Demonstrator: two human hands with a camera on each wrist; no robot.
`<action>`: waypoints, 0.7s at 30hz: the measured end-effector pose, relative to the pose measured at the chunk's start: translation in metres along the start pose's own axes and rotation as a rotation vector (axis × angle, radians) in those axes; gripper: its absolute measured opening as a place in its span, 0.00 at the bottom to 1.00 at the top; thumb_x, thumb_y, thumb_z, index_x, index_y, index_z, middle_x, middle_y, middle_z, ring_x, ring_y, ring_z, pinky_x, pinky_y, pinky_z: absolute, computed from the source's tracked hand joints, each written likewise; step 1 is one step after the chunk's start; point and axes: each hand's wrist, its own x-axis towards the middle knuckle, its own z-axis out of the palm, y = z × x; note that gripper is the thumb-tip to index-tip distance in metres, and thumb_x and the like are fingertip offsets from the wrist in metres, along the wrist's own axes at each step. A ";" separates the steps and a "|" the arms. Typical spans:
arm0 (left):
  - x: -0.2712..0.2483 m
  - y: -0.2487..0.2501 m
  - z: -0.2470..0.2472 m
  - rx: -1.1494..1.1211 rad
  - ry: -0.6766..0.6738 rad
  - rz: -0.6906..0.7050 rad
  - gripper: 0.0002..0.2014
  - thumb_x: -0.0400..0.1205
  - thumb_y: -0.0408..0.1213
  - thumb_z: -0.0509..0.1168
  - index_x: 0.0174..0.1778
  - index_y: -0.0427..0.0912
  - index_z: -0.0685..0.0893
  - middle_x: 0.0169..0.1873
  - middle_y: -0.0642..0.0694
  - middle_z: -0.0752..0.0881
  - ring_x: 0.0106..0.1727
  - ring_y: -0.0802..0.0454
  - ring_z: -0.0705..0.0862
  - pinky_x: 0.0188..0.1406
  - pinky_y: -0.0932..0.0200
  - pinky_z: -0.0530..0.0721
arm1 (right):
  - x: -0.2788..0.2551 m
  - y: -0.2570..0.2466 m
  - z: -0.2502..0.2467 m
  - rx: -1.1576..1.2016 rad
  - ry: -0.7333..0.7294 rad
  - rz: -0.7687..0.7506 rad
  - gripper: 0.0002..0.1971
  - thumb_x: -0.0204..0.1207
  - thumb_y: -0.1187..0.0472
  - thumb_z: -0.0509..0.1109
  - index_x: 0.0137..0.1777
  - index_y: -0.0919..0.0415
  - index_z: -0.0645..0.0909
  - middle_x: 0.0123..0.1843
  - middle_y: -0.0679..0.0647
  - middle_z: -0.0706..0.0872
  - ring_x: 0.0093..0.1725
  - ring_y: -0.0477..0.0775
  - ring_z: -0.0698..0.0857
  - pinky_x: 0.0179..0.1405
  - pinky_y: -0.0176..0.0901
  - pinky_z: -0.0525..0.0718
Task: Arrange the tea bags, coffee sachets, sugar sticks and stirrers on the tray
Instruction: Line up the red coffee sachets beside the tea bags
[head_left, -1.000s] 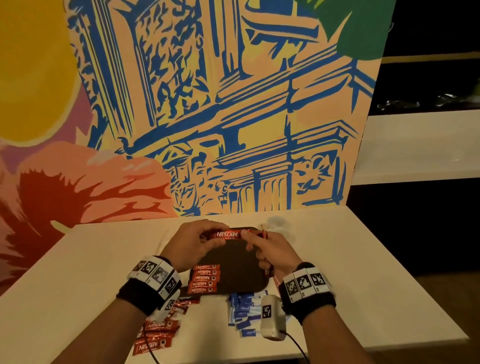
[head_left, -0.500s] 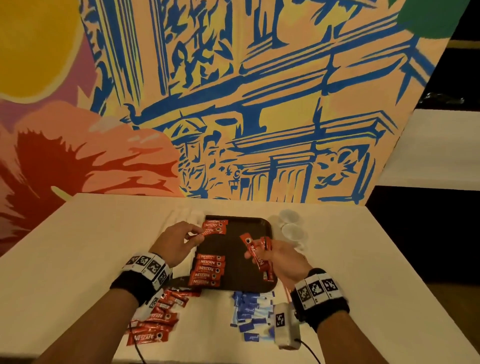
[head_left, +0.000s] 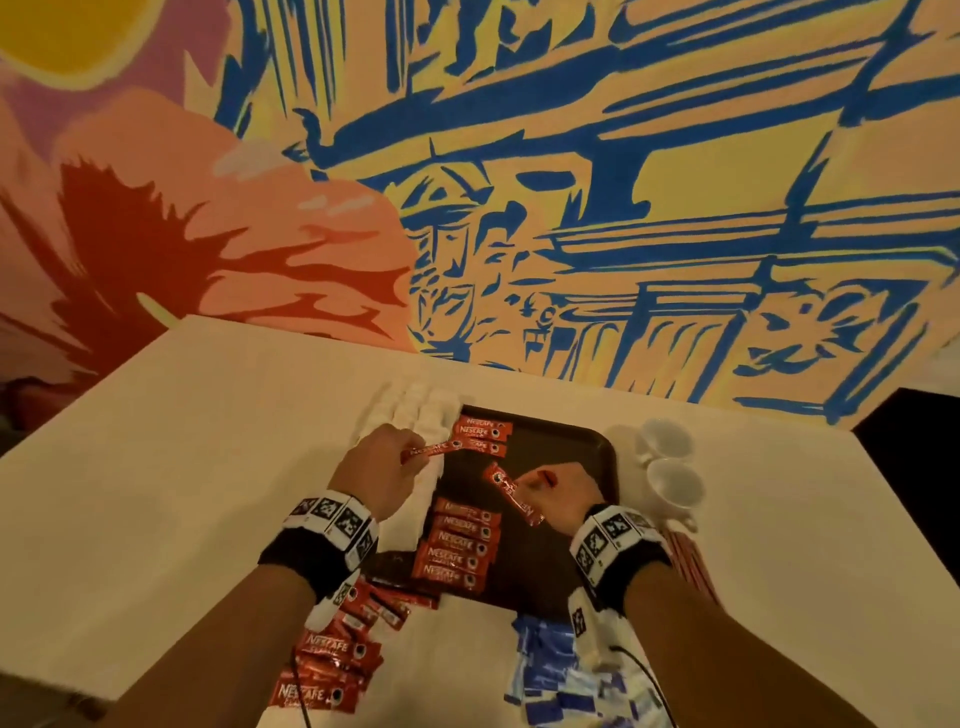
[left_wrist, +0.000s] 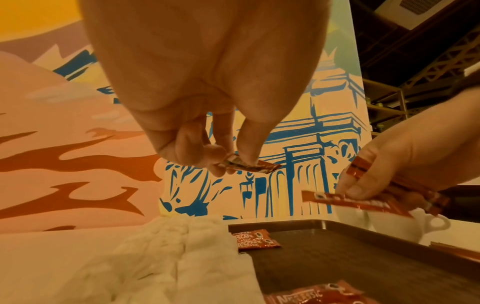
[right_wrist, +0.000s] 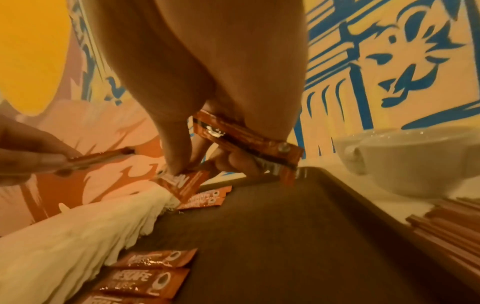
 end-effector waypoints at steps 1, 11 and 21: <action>0.004 -0.002 0.002 0.001 0.001 0.002 0.12 0.87 0.45 0.65 0.64 0.47 0.85 0.57 0.45 0.83 0.58 0.46 0.83 0.59 0.53 0.80 | 0.009 0.003 0.003 -0.022 -0.009 0.039 0.02 0.79 0.55 0.77 0.49 0.48 0.91 0.47 0.44 0.92 0.48 0.43 0.88 0.42 0.33 0.81; 0.028 0.014 0.034 0.060 -0.091 -0.008 0.17 0.87 0.49 0.62 0.70 0.49 0.80 0.64 0.48 0.82 0.63 0.47 0.82 0.63 0.52 0.80 | 0.057 0.021 0.015 0.265 -0.016 0.417 0.07 0.83 0.59 0.72 0.45 0.61 0.87 0.44 0.51 0.93 0.41 0.52 0.89 0.53 0.47 0.88; 0.041 0.028 0.057 0.284 -0.133 0.014 0.12 0.85 0.52 0.63 0.60 0.53 0.82 0.56 0.51 0.84 0.55 0.48 0.85 0.53 0.52 0.84 | 0.054 0.034 0.012 -0.339 0.124 0.169 0.09 0.80 0.53 0.72 0.59 0.47 0.80 0.53 0.51 0.86 0.51 0.55 0.87 0.54 0.50 0.88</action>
